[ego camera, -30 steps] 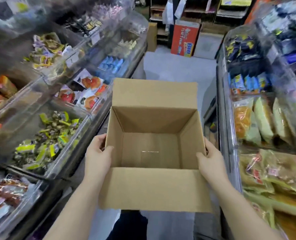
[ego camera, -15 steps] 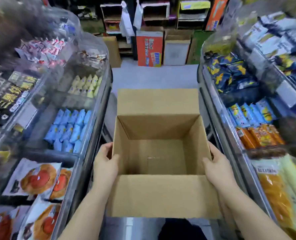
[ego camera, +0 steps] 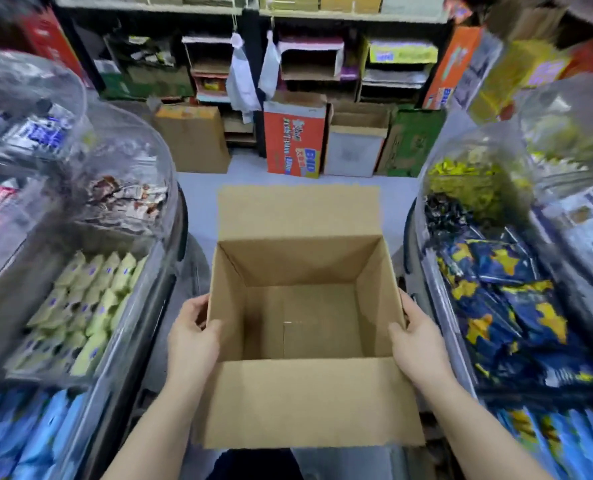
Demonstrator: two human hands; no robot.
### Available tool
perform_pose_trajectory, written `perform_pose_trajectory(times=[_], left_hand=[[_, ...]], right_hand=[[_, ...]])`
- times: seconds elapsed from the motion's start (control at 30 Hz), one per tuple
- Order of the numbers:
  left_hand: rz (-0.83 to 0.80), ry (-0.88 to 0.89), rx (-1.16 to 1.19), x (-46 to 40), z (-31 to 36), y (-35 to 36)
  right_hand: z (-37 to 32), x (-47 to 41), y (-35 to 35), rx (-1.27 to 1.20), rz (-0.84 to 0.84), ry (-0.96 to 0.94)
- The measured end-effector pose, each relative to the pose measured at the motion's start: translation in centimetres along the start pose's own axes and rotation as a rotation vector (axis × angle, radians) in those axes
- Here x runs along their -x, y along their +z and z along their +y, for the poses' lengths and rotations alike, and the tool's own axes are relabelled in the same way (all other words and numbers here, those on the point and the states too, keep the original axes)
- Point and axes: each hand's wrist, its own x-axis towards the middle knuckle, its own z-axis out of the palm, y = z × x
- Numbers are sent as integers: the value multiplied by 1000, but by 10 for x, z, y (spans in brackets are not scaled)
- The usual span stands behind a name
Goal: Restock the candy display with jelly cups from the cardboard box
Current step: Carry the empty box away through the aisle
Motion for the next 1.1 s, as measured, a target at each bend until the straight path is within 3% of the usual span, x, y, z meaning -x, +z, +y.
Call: perform_pose_trajectory(times=[0.23, 0.6, 0.73, 0.93, 1.1], left_hand=[[-22, 18, -1, -181, 36, 91], [-161, 8, -7, -435, 151, 228], [-179, -21, -20, -515, 150, 293], [-76, -111, -62, -644, 141, 408], [-109, -164, -170, -745, 119, 508]], right_hand=[[-46, -195, 32, 40, 31, 44], [-143, -450, 29, 37, 108, 146], [-136, -556, 35, 64, 79, 170], [-133, -747, 42, 54, 0, 129], [-109, -907, 49, 299, -95, 166]])
